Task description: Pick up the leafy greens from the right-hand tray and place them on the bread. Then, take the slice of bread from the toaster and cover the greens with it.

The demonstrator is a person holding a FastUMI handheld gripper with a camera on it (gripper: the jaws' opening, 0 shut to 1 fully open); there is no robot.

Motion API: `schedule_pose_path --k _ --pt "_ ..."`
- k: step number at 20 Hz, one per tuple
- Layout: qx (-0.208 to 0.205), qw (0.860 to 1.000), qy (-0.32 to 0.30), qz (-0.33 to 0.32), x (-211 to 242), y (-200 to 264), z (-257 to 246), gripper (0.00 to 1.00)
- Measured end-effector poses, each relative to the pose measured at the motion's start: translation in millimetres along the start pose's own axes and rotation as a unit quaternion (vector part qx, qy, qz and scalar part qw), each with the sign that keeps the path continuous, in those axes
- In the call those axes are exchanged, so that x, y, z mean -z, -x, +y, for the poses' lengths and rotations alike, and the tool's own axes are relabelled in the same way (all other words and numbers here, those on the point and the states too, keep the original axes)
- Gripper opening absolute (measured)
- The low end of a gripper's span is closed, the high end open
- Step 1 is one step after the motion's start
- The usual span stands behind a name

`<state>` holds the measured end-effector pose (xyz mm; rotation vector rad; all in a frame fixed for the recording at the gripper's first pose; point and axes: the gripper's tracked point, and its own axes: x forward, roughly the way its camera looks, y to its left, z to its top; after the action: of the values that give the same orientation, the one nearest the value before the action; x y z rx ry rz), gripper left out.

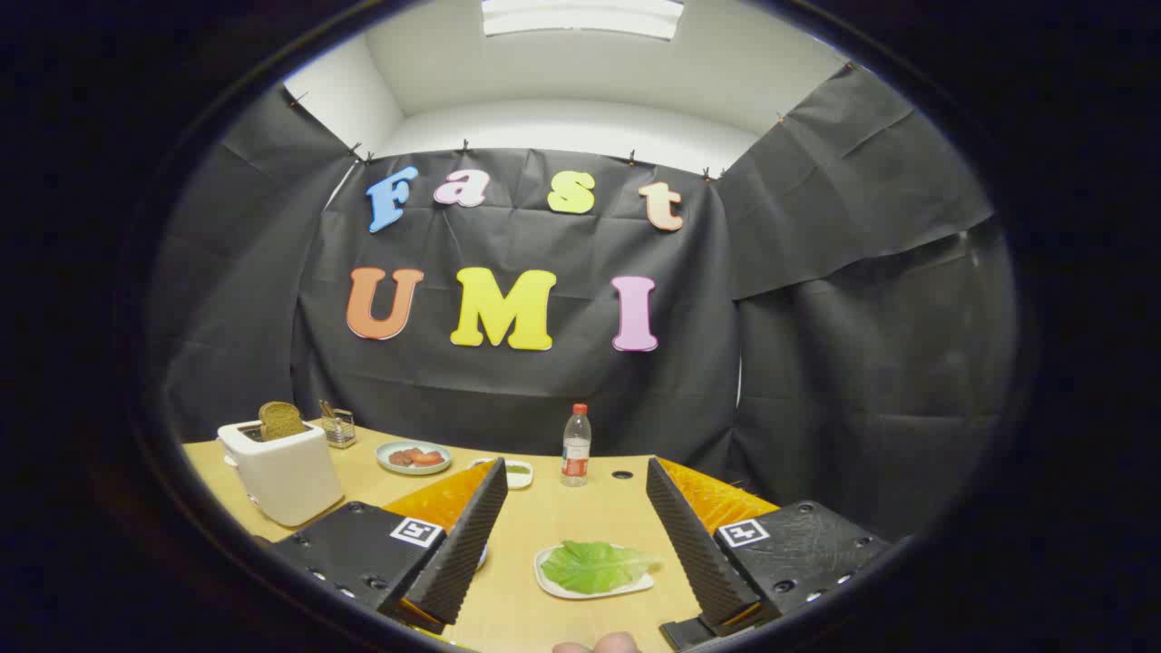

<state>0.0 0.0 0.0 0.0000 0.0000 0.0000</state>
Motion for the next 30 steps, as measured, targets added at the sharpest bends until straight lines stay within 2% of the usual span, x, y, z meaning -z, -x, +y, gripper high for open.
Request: schedule_pose_path --k 18,30 --pt "-0.010 1.000 0.012 -0.001 -0.2 -1.4 16.5 0.94" --pt "-0.001 1.000 0.010 0.002 2.6 -1.4 1.5 0.94"
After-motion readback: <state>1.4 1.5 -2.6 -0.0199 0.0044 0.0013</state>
